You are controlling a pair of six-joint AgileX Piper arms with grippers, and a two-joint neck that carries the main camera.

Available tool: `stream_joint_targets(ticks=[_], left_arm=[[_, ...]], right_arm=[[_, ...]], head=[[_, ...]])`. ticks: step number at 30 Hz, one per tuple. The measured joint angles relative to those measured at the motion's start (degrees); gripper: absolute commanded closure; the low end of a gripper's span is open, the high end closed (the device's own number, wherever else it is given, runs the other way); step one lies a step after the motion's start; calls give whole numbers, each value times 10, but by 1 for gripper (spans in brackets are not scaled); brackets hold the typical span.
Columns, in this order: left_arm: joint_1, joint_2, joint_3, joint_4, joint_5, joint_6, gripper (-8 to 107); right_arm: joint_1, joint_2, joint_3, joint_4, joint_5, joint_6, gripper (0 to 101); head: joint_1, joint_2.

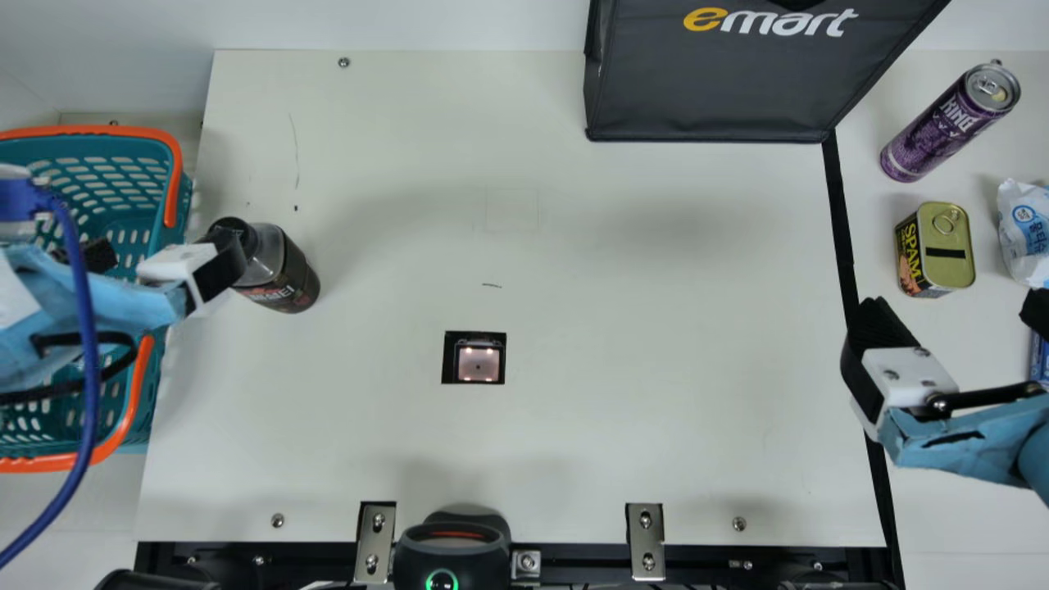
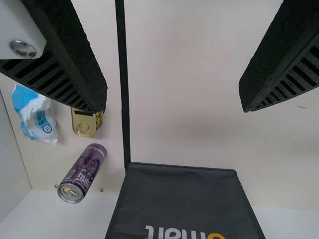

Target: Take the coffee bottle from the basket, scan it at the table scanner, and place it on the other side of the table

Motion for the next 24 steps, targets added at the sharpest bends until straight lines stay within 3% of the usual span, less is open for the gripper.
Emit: stream_joint_targets(ticks=[24], left_arm=[[-17,70,111,61,-144,-18,9]], right_arm=[[0,0,0,0,-1,0,6]], head=[[0,0]])
